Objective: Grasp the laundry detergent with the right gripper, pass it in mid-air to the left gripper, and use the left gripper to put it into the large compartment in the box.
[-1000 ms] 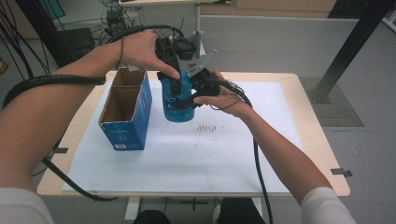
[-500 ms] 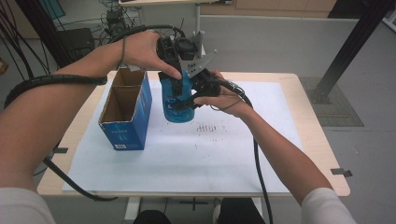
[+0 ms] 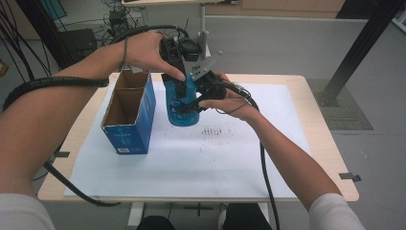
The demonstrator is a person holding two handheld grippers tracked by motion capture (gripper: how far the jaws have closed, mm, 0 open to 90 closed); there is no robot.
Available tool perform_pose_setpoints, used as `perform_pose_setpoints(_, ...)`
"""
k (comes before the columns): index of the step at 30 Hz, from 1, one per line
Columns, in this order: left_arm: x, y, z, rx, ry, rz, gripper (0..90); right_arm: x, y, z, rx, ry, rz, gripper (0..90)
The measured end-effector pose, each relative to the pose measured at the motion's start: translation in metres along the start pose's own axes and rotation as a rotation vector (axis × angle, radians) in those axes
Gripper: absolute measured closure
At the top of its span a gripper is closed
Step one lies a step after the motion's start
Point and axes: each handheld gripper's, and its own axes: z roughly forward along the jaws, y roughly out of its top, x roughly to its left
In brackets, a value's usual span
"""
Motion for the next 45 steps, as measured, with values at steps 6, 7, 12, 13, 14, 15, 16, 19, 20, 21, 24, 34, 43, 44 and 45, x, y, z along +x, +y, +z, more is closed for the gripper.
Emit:
perform_pose_setpoints(6, -0.0001, 0.0004, -0.0009, -0.005, -0.008, -0.001, 6.7, -0.0006, 0.0007, 0.0002, -0.004, 0.004, -0.011, 43.3)
perform_pose_setpoints(7, -0.0001, 0.0005, -0.001, -0.005, -0.01, -0.001, 6.7, -0.0009, 0.0009, 0.0001, -0.007, 0.003, -0.015, 43.3)
perform_pose_setpoints(12, 0.0003, 0.0001, -0.0018, -0.01, -0.01, 0.004, 6.8, -0.0012, 0.0021, -0.0016, -0.014, -0.002, -0.019, 43.3)
perform_pose_setpoints(13, 0.0, -0.0001, -0.0019, -0.009, -0.01, -0.001, 6.8, -0.0013, 0.0022, -0.0019, -0.015, -0.002, -0.019, 43.3)
perform_pose_setpoints(14, 0.0, -0.0002, -0.002, -0.008, -0.009, -0.001, 6.8, 0.0, 0.0022, -0.0033, -0.004, -0.003, -0.001, 43.3)
perform_pose_setpoints(15, 0.0, -0.0002, -0.002, -0.005, -0.009, 0.001, 6.9, -0.0009, 0.0024, -0.0029, -0.012, -0.002, -0.012, 43.3)
perform_pose_setpoints(16, 0.0, -0.0001, -0.0019, -0.004, -0.009, 0.002, 6.9, -0.0007, 0.0024, -0.0033, -0.01, -0.001, -0.01, 43.3)
perform_pose_setpoints(19, -0.0009, 0.0005, -0.001, -0.005, -0.013, 0.0, 6.9, 0.0, 0.0026, -0.0039, -0.008, -0.003, -0.006, 43.3)
perform_pose_setpoints(20, -0.0011, 0.0006, -0.0008, -0.007, -0.012, 0.001, 6.9, -0.0009, 0.0028, -0.0033, -0.016, -0.003, -0.02, 43.3)
perform_pose_setpoints(21, -0.0012, 0.0007, -0.0011, -0.008, -0.014, 0.001, 6.9, -0.0009, 0.0028, -0.0034, -0.015, -0.004, -0.021, 43.3)
perform_pose_setpoints(24, -0.0014, 0.0008, -0.0014, -0.006, -0.009, 0.003, 7.0, -0.0014, 0.0032, -0.0029, -0.024, -0.004, -0.035, 43.3)
perform_pose_setpoints(34, -0.0021, -0.0011, -0.0037, -0.023, -0.013, 0.001, 14.5, 0.001, 0.003, -0.0051, -0.008, -0.004, -0.008, 43.3)
perform_pose_setpoints(43, -0.0038, -0.0003, -0.0038, -0.011, -0.032, 0.035, 30.7, 0.0021, 0.0025, -0.0055, 0.004, -0.005, -0.007, 43.3)
perform_pose_setpoints(44, -0.0044, -0.0004, -0.0035, -0.021, -0.035, 0.038, 34.3, 0.0017, 0.0019, -0.0055, 0.001, -0.008, -0.009, 43.3)
perform_pose_setpoints(45, -0.0047, -0.0002, -0.0036, -0.016, -0.033, 0.04, 34.4, 0.0016, 0.0018, -0.0055, 0.0, -0.008, -0.009, 43.3)
